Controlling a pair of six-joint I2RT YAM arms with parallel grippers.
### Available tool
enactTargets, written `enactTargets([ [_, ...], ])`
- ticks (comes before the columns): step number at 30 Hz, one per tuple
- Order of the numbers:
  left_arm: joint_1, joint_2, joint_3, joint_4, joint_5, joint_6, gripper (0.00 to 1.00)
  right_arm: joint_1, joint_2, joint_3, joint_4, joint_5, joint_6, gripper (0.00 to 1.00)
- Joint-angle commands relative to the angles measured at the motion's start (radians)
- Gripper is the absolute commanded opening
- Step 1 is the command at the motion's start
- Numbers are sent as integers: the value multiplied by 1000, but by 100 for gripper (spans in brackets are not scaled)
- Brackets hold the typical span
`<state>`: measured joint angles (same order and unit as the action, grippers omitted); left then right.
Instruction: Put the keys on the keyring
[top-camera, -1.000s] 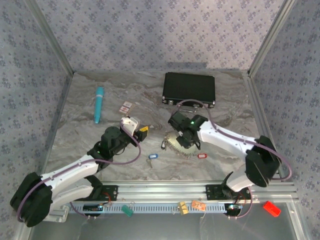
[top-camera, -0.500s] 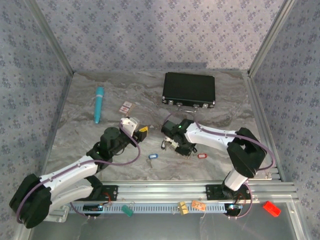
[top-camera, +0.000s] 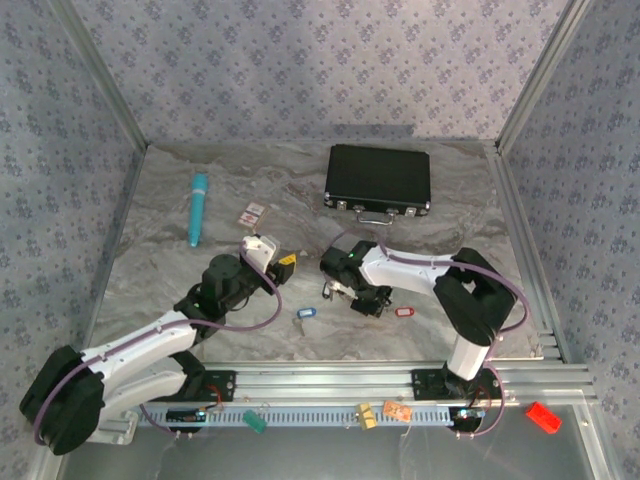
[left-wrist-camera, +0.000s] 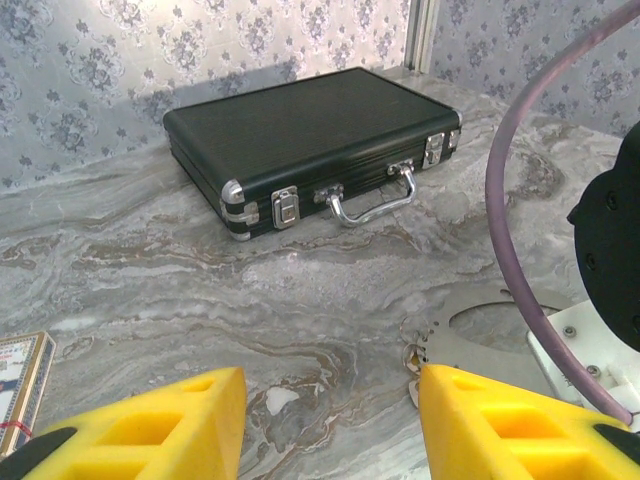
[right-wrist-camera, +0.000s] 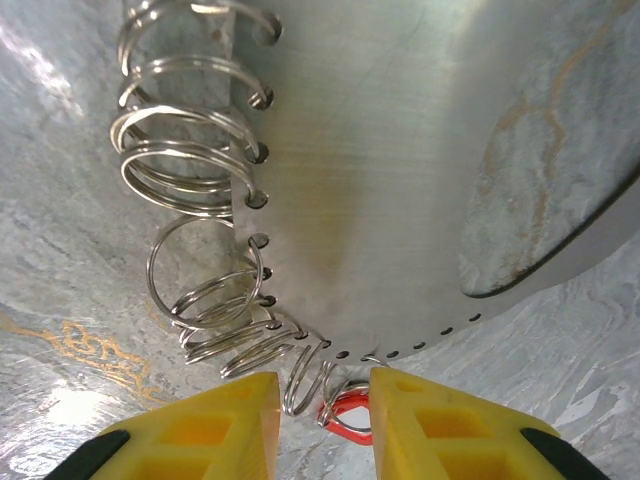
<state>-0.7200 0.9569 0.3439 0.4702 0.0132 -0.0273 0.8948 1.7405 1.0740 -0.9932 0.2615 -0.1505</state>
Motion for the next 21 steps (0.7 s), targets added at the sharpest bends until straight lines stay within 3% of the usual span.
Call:
enactTargets([
  [1,4,4,17,7,5,15,49,-6,33,18,-49,-21,-7,31],
  [21,5,-1,17,4,2,18,49,-5,74,27,-59,-1,14,31],
])
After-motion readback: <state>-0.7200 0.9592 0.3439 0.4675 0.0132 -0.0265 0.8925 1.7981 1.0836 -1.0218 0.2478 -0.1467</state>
